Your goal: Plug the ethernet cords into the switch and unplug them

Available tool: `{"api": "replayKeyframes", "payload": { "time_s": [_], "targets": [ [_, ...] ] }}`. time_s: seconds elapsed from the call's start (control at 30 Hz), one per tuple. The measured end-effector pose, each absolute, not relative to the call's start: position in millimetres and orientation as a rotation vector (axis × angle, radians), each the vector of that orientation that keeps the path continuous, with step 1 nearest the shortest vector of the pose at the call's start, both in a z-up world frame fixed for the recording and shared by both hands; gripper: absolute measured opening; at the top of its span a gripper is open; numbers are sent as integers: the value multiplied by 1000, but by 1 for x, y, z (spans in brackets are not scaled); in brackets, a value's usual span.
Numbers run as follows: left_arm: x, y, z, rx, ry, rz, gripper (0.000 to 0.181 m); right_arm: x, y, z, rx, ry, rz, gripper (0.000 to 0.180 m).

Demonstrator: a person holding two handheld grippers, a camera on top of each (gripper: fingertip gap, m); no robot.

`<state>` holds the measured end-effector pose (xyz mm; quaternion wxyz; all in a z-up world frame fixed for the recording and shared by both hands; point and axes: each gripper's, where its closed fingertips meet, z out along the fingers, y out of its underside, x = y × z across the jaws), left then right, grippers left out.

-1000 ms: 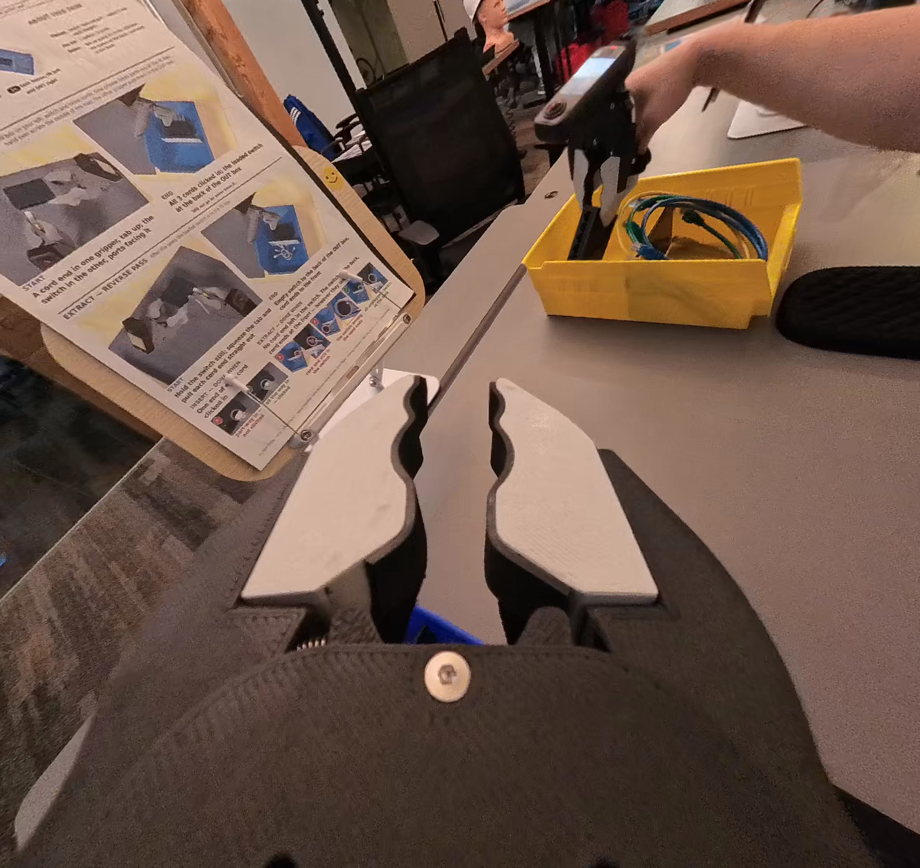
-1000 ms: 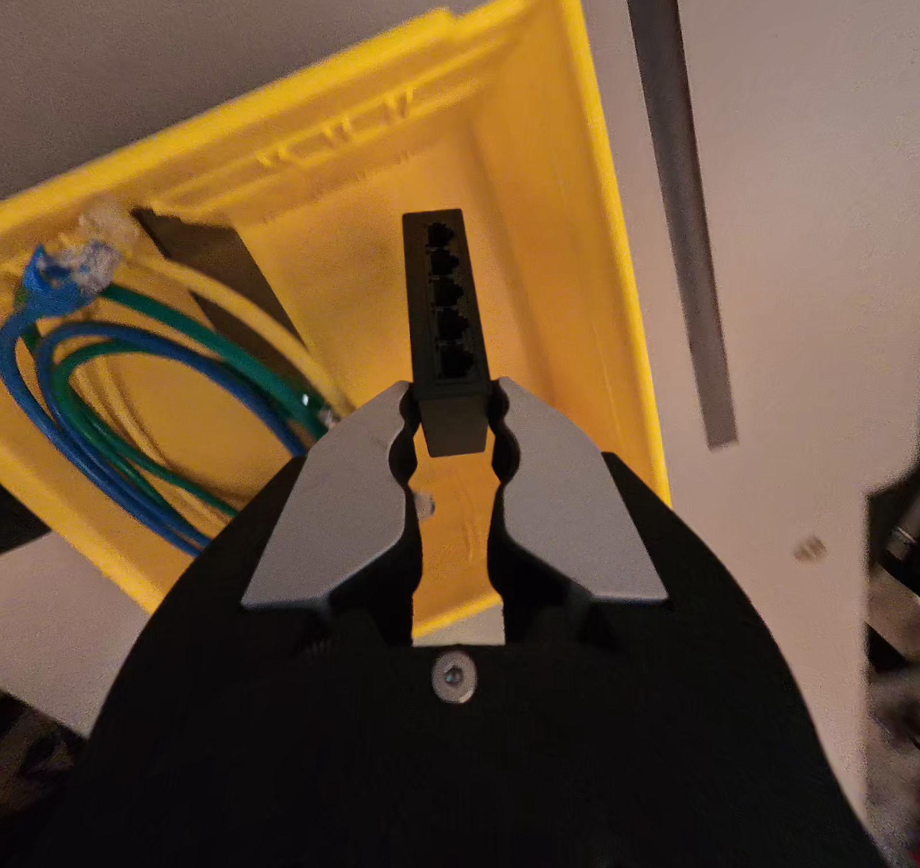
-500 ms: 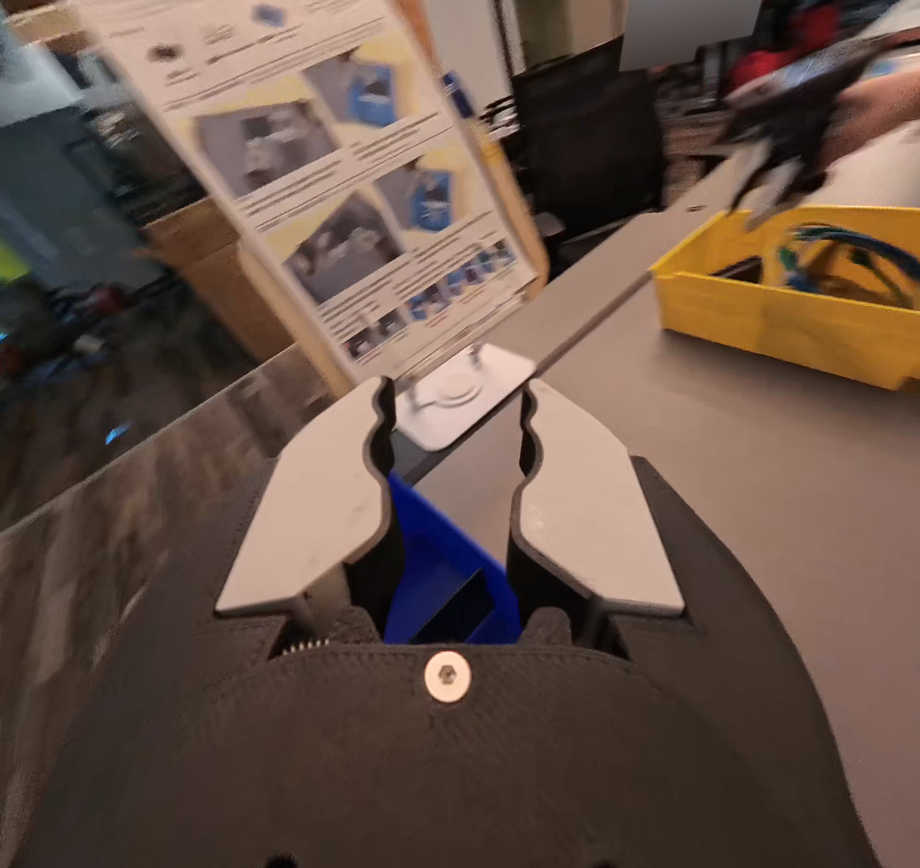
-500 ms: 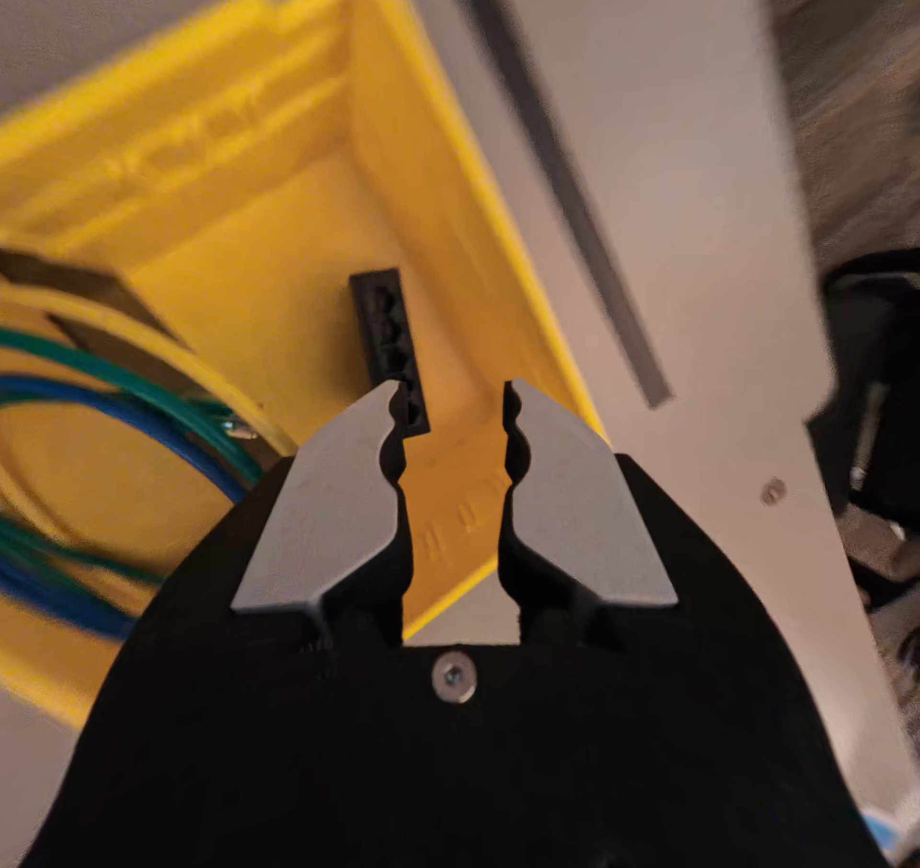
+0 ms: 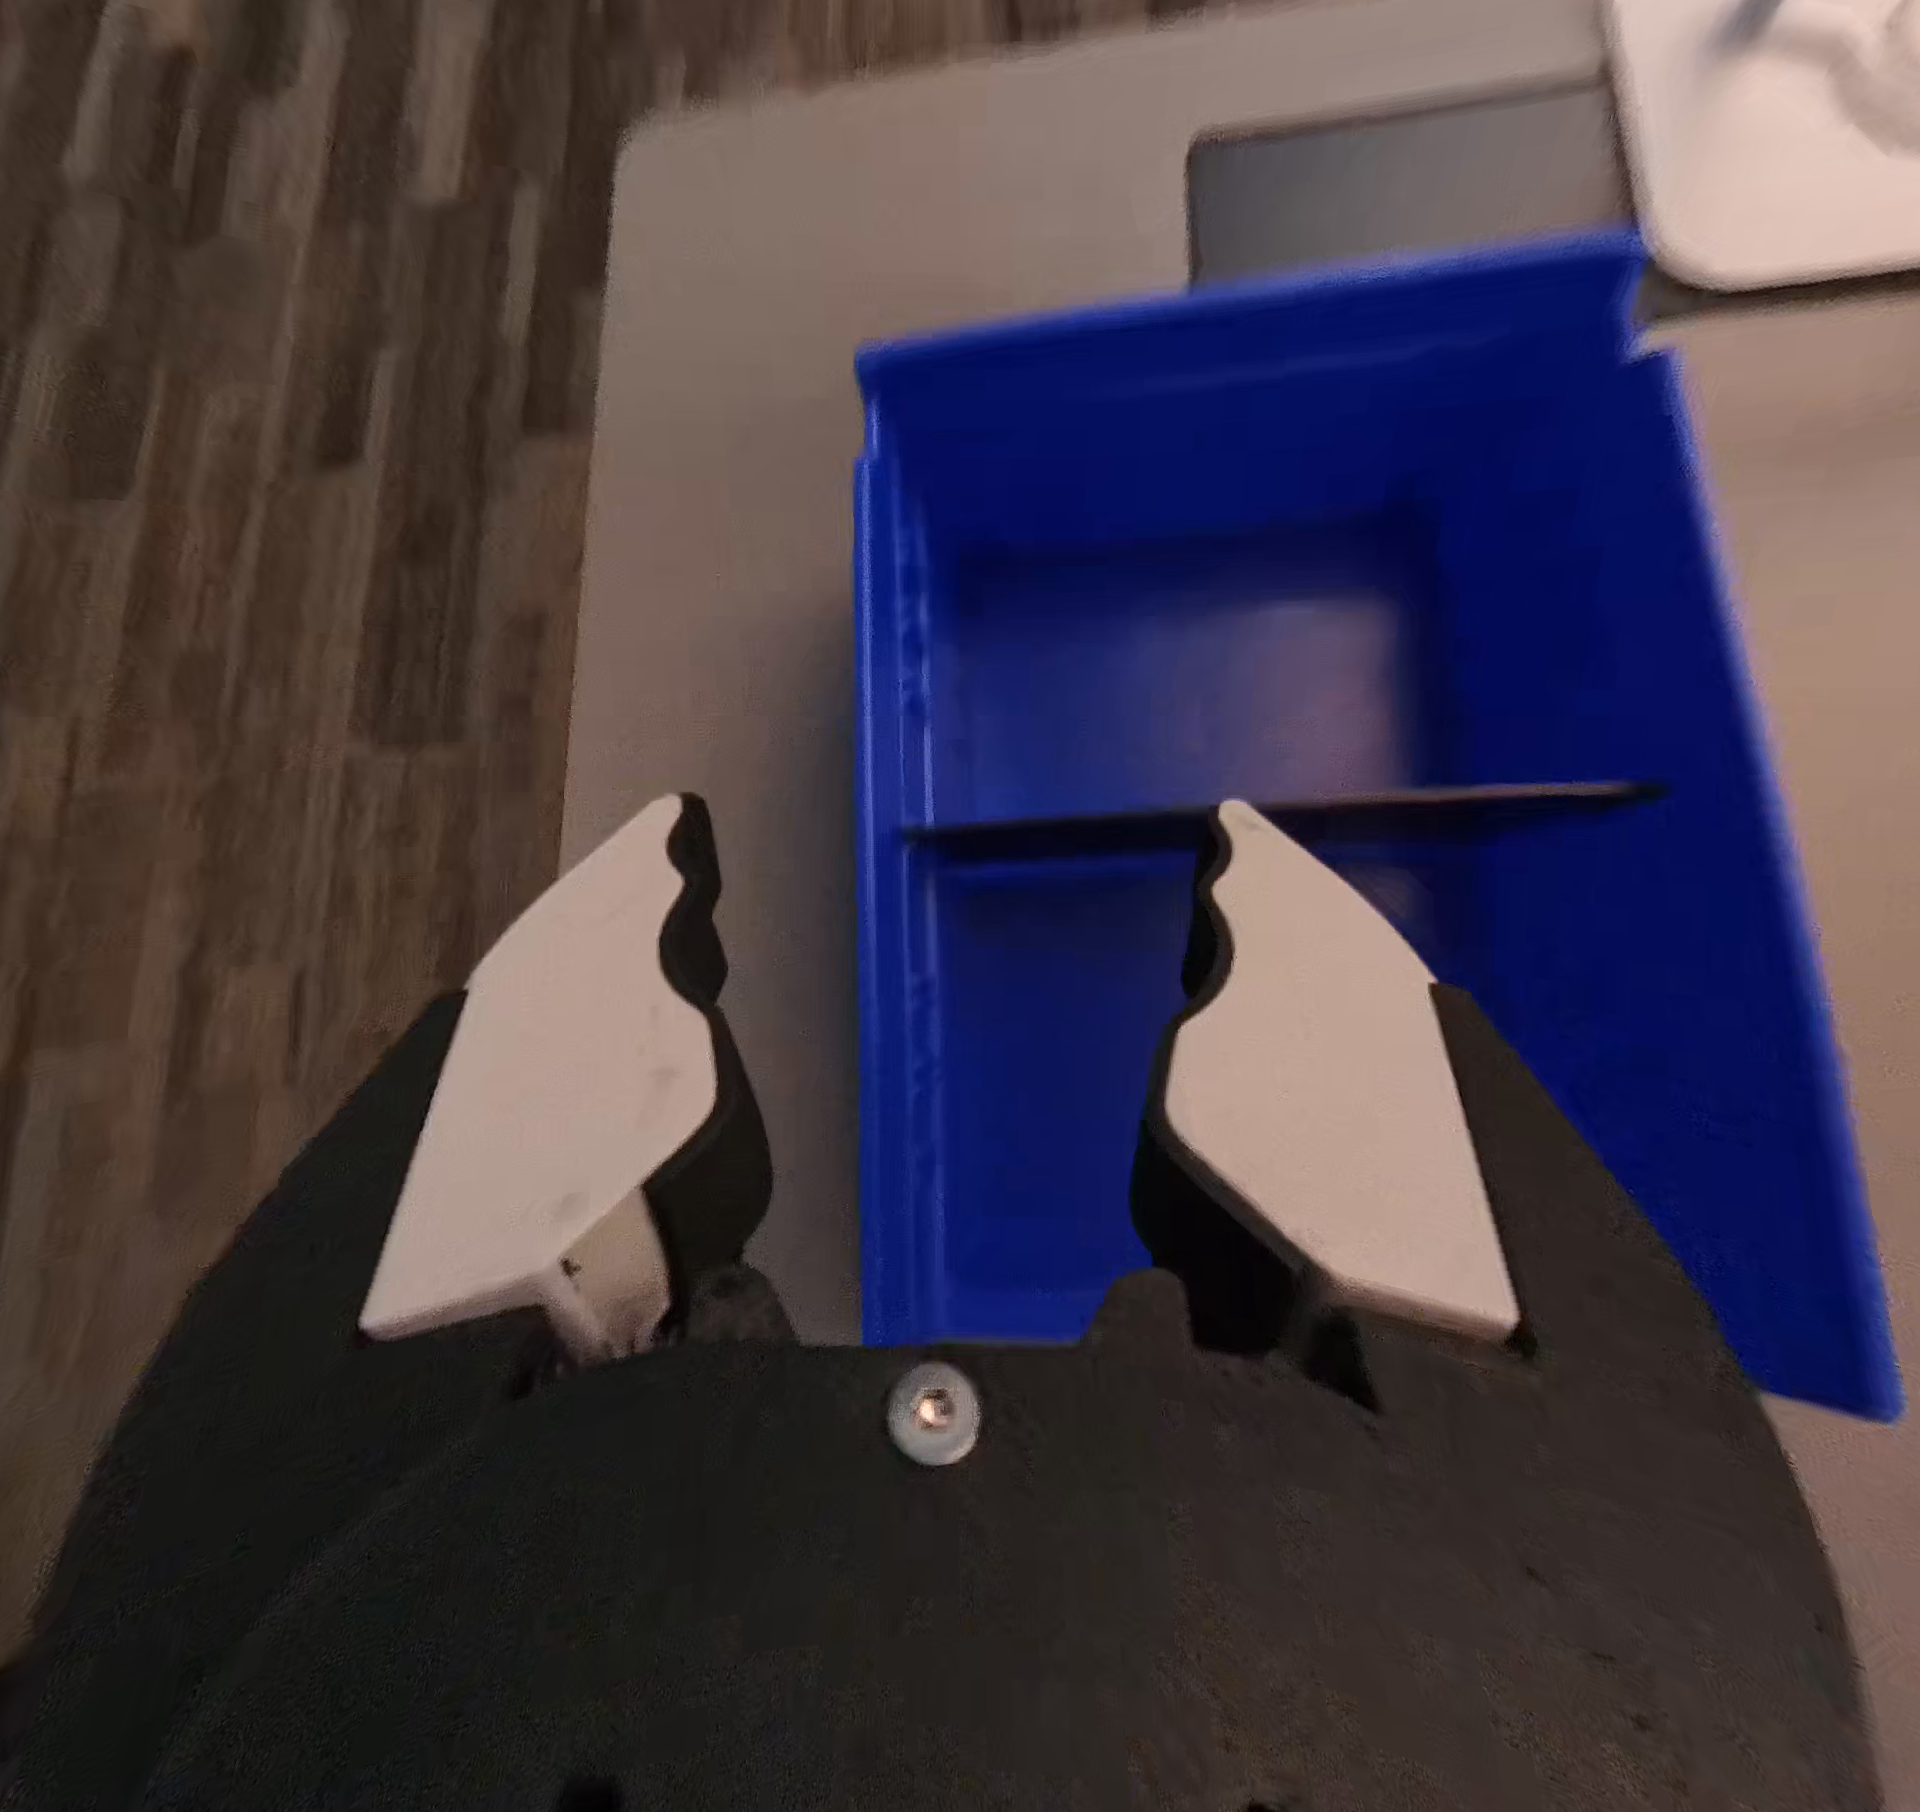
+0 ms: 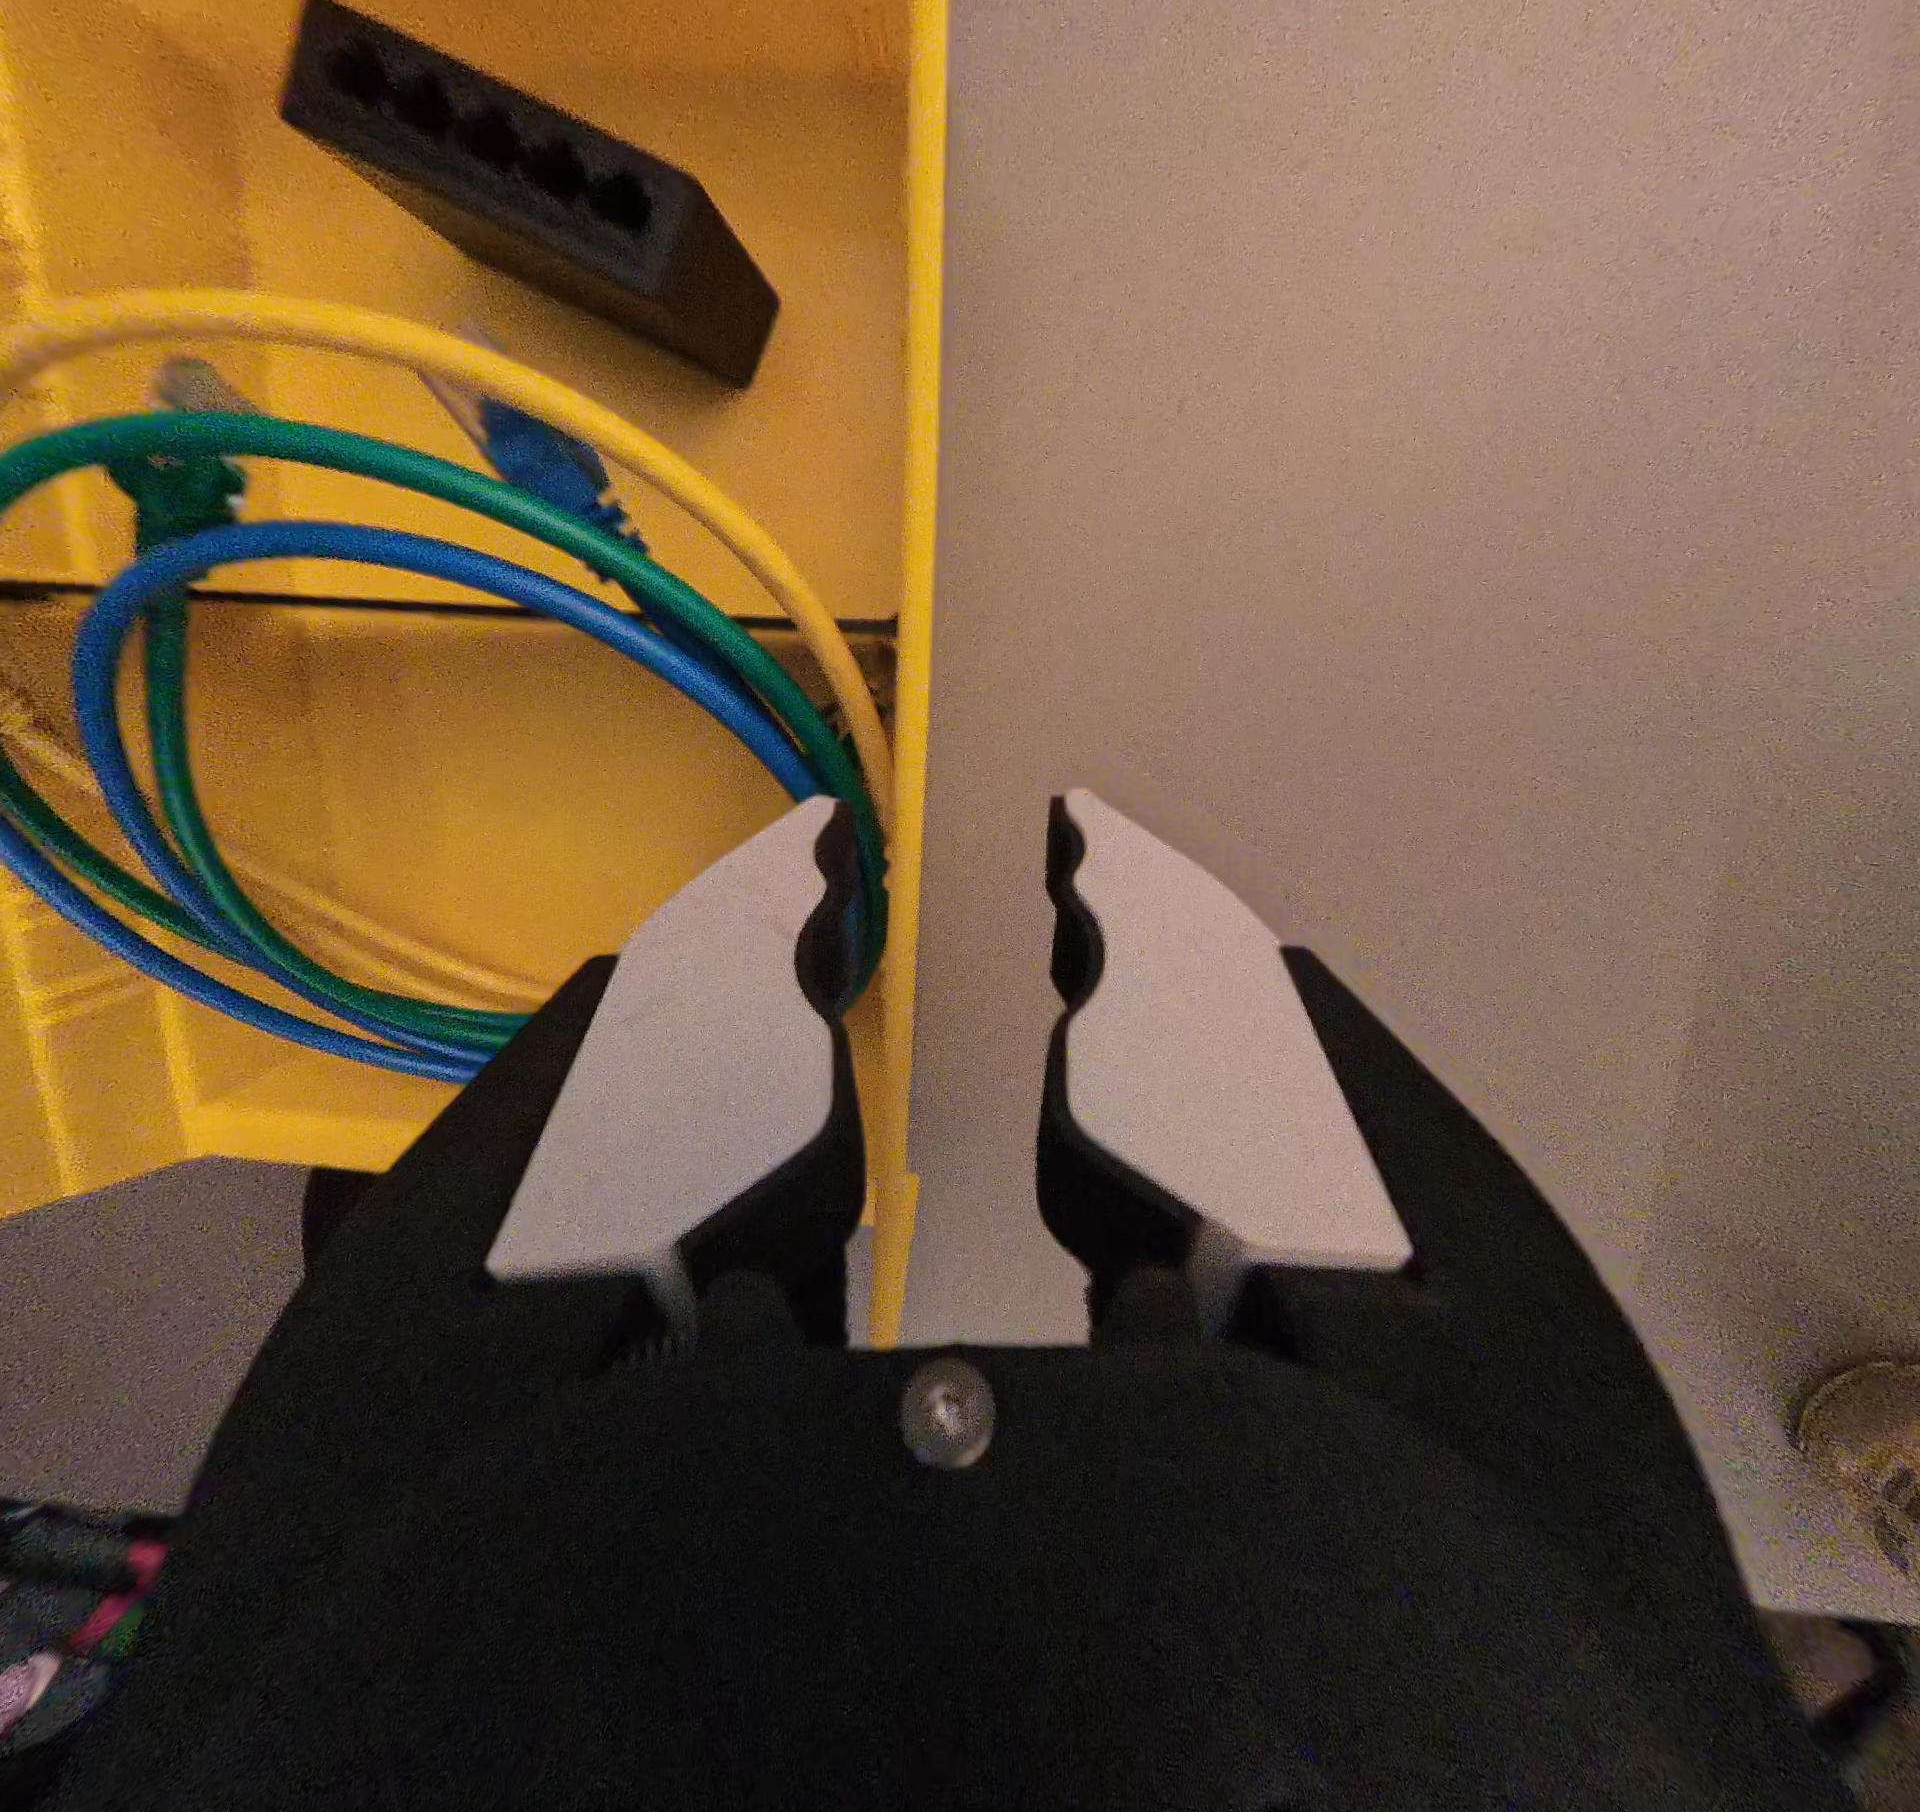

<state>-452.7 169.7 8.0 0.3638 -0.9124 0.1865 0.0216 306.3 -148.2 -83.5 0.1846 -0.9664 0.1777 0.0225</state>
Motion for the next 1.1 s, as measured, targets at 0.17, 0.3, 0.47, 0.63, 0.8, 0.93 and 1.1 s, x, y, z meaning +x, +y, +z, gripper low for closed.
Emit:
{"api": "replayKeyframes", "payload": {
  "time_s": [0.17,0.3,0.47,0.63,0.8,0.93,1.1],
  "targets": [
    [-474,145,-39,-2591,476,41,73,294,-146,-105,-2783,550,281,7],
    [-499,131,-68,-2733,424,43,62,294,-144,-107,-2814,444,225,6],
    [-501,123,-97,-2860,420,-143,31,266,-147,-106,-2896,326,275,8],
    [-493,124,-109,-2909,618,-95,5,225,-126,-106,-2956,177,322,7],
    [-450,109,-110,-2925,871,-154,7,184,-98,-107,-3032,184,289,5],
    [-423,100,-111,-2970,968,-92,11,164,-81,-109,-3044,244,226,5],
    [-396,86,-110,-2978,1126,-71,12,150,-82,-108,-3063,396,192,4]
  ]
}}
